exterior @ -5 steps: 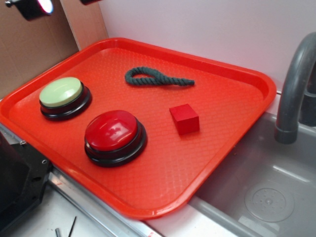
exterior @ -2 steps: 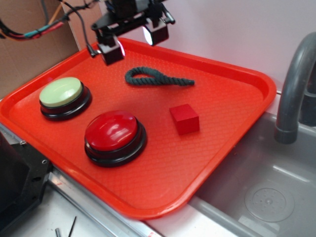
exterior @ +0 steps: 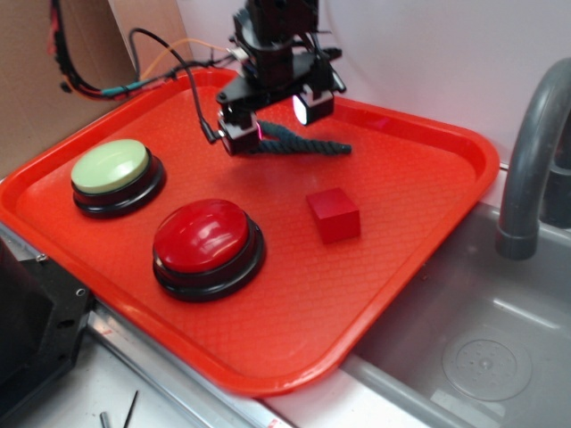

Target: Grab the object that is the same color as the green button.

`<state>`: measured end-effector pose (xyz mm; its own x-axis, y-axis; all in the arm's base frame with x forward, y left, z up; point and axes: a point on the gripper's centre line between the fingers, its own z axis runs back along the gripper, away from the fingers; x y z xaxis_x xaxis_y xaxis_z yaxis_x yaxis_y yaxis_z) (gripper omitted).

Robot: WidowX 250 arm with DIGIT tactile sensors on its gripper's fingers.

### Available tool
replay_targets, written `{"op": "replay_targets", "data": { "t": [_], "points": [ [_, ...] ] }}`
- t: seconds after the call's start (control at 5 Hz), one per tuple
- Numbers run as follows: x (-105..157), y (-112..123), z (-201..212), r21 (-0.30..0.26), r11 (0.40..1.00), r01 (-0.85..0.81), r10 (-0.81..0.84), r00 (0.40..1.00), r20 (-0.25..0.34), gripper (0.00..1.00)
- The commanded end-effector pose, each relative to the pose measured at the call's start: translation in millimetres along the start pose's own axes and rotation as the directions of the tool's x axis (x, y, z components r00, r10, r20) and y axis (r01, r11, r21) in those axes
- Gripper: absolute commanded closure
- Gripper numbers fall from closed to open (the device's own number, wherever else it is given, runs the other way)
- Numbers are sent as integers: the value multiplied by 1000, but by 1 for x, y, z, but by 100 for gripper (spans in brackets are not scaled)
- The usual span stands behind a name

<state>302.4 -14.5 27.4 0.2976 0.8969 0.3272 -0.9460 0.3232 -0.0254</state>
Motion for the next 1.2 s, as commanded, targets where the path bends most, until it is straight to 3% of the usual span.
{"op": "replay_targets", "data": {
  "t": [0.0,0.2,0.4,0.6,0.8,1.0],
  "points": [
    [4,-6,1,-77,997,16,-14,1000,28,57],
    [5,-4,3,-81,997,10,-9,1000,15,100],
    [9,-3,10,-83,995,50,-51,999,-10,100],
    [16,-3,26,-86,985,152,-163,977,-140,100],
    [27,2,71,-173,915,365,-398,889,-225,100],
    [34,10,116,-274,787,552,-610,762,-217,100]
  ]
}}
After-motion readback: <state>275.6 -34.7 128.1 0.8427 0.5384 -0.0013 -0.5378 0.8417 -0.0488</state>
